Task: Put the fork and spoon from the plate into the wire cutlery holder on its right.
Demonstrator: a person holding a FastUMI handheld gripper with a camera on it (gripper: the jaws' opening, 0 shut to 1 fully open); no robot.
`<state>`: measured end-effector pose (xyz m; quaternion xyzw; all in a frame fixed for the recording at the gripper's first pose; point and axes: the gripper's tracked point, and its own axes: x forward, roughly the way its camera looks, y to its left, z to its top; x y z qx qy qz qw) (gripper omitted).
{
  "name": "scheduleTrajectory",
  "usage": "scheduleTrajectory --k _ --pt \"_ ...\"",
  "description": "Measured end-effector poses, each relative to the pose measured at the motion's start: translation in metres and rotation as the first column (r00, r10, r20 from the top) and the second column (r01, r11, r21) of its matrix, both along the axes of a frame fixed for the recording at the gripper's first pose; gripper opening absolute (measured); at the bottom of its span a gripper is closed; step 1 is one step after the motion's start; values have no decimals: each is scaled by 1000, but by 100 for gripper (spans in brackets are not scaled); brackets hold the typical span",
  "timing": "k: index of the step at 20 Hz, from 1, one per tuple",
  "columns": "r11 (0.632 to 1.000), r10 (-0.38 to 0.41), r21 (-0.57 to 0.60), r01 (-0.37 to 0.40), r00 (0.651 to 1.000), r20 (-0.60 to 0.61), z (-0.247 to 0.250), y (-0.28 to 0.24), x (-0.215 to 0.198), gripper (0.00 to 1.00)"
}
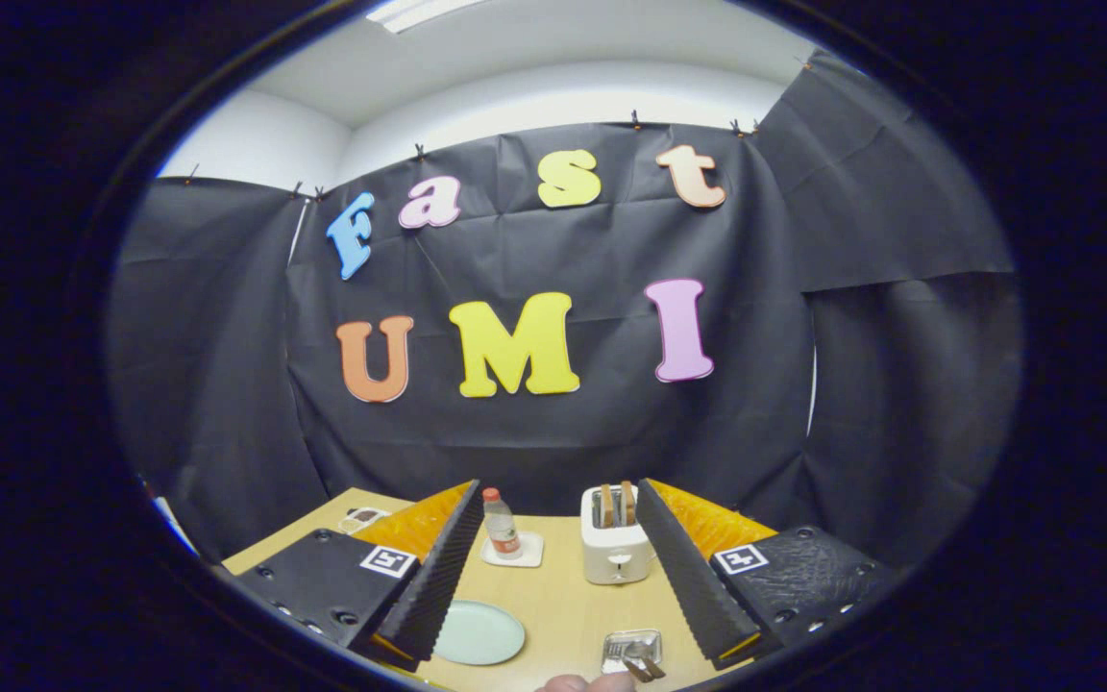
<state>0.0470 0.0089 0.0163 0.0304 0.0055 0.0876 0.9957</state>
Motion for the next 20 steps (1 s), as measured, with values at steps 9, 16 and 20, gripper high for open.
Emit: scheduleTrajectory --k 9,16,20 --pt "1000 -11 6 11 1000 22 3 14 -14 96" --pt "1000 -3 -1 3 999 42 15 29 -15 96" --pt "1000 4 7 -4 999 39 14 38 -16 96"
